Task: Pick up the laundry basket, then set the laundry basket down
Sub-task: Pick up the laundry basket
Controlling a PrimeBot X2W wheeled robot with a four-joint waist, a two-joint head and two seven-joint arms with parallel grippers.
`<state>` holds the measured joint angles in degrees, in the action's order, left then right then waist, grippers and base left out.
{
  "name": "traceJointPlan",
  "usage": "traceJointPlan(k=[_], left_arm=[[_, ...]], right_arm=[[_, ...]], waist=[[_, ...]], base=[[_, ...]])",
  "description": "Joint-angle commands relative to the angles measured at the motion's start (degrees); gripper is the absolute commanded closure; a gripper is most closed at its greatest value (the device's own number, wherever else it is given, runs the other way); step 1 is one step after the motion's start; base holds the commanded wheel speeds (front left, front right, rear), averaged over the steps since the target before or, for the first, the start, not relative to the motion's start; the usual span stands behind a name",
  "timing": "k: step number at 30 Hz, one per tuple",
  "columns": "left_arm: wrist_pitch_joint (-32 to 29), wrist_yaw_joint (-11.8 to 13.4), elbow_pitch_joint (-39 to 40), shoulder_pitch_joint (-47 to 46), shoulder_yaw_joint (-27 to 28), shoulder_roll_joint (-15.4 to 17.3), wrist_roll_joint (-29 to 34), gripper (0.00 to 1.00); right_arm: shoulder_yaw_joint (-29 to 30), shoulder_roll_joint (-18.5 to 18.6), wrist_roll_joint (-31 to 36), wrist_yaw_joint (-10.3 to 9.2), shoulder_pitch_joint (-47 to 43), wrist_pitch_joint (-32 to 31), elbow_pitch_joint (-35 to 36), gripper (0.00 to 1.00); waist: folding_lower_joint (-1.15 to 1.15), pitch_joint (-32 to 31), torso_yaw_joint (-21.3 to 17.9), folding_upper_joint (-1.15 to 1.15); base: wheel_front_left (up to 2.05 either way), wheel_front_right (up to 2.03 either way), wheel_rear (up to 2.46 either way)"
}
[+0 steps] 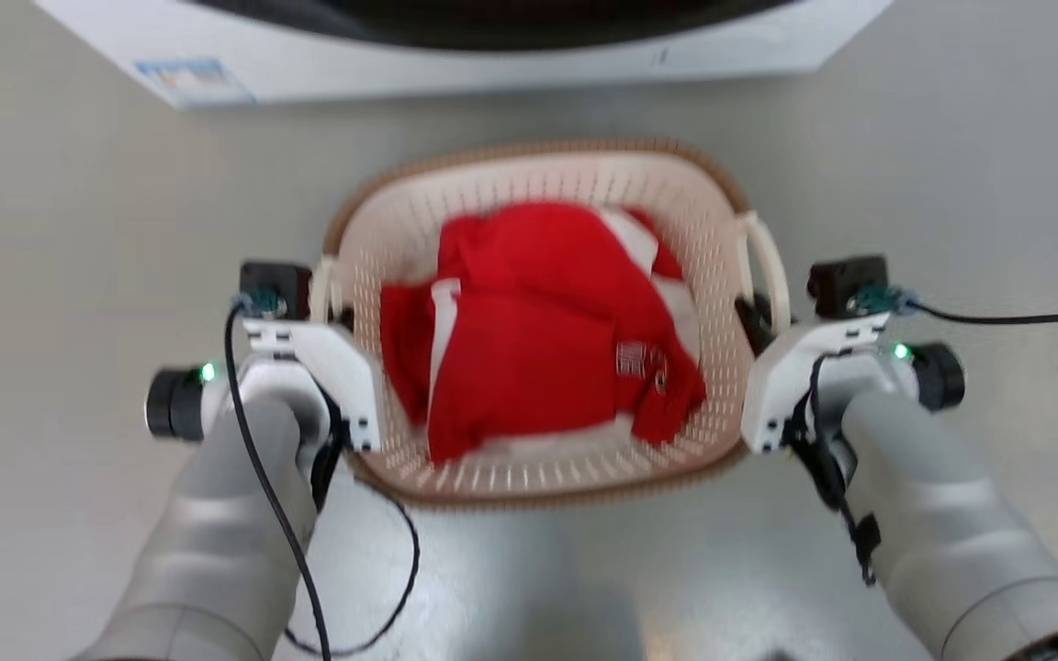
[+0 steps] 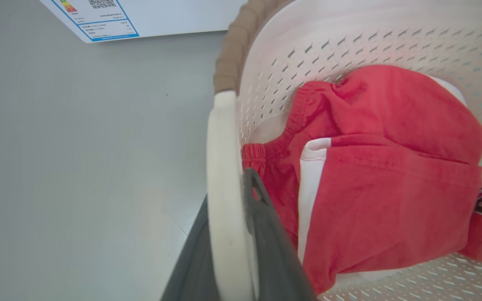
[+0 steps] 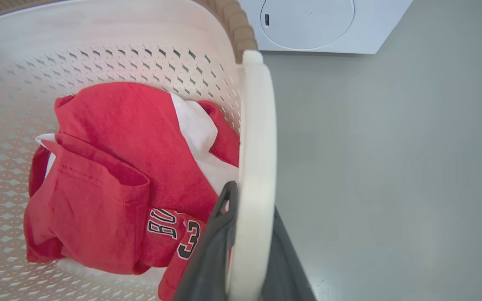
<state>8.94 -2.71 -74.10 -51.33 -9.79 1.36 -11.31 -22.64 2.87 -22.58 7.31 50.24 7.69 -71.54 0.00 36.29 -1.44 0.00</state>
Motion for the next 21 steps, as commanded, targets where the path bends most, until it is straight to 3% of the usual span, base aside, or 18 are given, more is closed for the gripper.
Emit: traceJointPlan(k=[1,11,21], left_arm=[[-0.5,-0.2,0.2,2.6,0.5,2.5,-0.4,1.00],[-10.1,-3.1,0.2,11.1,-1.1,2.1,-1.8,1.00],[-13.0,-3.9,0.1,16.1,-2.3,2.2,-2.7,1.00]], right_arm=[[-1.7,0.0,-0.3,0.18,-2.7,-0.4,0.3,1.00],[-11.8,0.0,-9.1,0.18,-9.7,-13.1,3.3,1.00],[-20.3,0.0,-14.7,0.18,-12.7,-18.7,5.6,1.00]], waist=[[0.00,-7.0,-0.9,0.00],[0.00,-24.2,-3.0,0.00],[0.00,-33.3,-5.4,0.00]], base=[[0.00,0.00,0.00],[0.00,0.00,0.00],[0.00,0.00,0.00]])
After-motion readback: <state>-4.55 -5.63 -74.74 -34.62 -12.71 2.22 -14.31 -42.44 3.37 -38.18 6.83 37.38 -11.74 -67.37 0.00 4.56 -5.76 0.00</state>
